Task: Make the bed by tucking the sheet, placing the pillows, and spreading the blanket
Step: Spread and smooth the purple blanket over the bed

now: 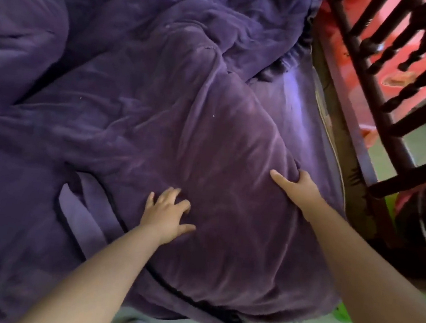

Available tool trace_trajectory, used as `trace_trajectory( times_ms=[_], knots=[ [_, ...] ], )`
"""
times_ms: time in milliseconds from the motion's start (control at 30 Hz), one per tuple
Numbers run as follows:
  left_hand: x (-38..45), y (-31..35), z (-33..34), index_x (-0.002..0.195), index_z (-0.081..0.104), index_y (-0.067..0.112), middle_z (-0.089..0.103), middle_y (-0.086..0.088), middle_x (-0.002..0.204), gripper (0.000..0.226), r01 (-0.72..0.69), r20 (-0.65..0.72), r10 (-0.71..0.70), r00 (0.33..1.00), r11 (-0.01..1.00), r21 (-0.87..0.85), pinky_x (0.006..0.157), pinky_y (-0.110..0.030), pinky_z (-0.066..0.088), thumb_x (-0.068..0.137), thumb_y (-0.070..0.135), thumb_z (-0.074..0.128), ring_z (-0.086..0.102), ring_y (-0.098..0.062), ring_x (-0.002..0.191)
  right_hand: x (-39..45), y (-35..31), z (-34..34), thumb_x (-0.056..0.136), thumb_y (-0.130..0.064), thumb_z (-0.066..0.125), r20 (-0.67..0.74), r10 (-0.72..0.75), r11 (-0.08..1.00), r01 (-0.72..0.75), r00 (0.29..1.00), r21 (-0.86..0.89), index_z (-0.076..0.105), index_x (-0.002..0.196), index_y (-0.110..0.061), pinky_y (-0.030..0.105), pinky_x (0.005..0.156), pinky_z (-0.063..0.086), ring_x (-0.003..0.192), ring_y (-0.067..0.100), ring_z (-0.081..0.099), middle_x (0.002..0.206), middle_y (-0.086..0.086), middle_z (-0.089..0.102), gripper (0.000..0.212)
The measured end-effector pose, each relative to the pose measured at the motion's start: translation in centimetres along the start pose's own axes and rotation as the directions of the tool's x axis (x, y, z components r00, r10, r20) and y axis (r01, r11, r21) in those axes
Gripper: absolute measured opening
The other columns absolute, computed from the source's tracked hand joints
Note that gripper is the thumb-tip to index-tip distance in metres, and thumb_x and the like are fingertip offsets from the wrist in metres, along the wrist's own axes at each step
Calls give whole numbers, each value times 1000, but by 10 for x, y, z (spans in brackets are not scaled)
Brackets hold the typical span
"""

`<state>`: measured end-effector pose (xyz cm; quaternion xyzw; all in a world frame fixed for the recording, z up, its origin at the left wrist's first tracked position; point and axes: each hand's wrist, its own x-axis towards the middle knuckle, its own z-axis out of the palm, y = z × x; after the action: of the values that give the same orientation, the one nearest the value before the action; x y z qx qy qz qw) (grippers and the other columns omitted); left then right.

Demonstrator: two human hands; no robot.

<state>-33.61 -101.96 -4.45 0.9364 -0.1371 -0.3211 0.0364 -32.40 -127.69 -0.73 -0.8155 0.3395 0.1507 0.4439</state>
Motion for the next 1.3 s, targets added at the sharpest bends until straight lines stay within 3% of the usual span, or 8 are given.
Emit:
trace_trajectory(
  times_ms=[167, 333, 433, 533, 733, 867, 1067, 1300],
  knots=[
    [10, 5, 2, 130, 46, 15, 45, -5, 136, 62, -84, -189, 65, 980, 992, -90, 111, -29, 27, 84, 56, 54, 40, -22, 128, -18, -24, -31, 65, -16, 77, 371, -73, 970, -21, 926, 243, 66, 105, 5, 28, 64, 59, 60, 19, 70, 67, 6, 74, 47],
    [-1, 5, -11, 150, -14, 14, -10, -2, 158, 140, -175, 65, 180, 981, 982, -75, 119, -37, -9, 52, 69, 70, -10, -20, 147, -42, -18, -54, 8, -50, 89, 663, -123, 895, -205, 739, 395, 77, 58, -10, 19, 50, 56, 56, 12, 71, 61, 3, 75, 65],
    [-3, 3, 2, 151, -6, 18, -10, -2, 159, 134, -185, 210, 186, 960, 982, -26, 119, -39, -12, 52, 72, 67, -11, -18, 148, -22, -7, -31, 59, -66, 67, 486, 43, 858, -282, 873, 430, 75, 83, -14, 28, 85, 51, 90, 17, 69, 89, 4, 76, 58],
    [0, 3, 5, 143, 33, 22, 35, -1, 143, 120, -252, 171, 255, 952, 967, -45, 116, -32, 13, 40, 83, 35, 27, -20, 137, 9, 8, -15, 66, -75, 56, 301, 23, 884, -160, 953, 439, 62, 118, -21, 33, 115, 27, 125, 16, 50, 128, 3, 61, 75],
    [-4, 12, 2, 121, 56, 17, 54, -3, 121, 42, -300, 80, 298, 951, 954, 10, 101, -29, 30, 95, 46, 39, 43, -20, 119, 5, -17, -11, 76, -33, 68, 342, 94, 929, -205, 935, 307, 65, 107, -5, 33, 89, 49, 95, 25, 64, 102, 11, 69, 42],
    [-24, 17, -13, 84, 63, 7, 64, -7, 93, 49, -263, -10, 270, 963, 928, -264, 87, -27, 40, 93, 47, 36, 55, -21, 97, -12, -26, -37, 82, -9, 62, 228, 16, 915, -106, 974, 388, 64, 108, -1, 20, 57, 54, 70, 19, 64, 71, 5, 70, 27],
    [-66, 62, -62, 55, 47, 19, 46, 8, 62, 45, -56, 260, 314, 913, 729, -682, 59, -17, 34, 98, 32, 43, 43, -5, 58, -78, -36, -130, 76, 6, 61, -27, -165, 906, 163, 986, 391, 66, 87, -11, 8, 41, 49, 42, -3, 62, 42, -12, 66, 21],
    [-86, 146, -73, 66, 62, 23, 59, 21, 59, 37, -58, 485, 451, 749, 775, -630, 59, -1, 41, 98, 31, 44, 53, 9, 57, -120, -4, -198, 70, 0, 69, -438, -168, 978, 95, 883, -185, 62, 88, -3, 44, 84, 50, 91, 39, 63, 90, 29, 65, 20]
  ],
)
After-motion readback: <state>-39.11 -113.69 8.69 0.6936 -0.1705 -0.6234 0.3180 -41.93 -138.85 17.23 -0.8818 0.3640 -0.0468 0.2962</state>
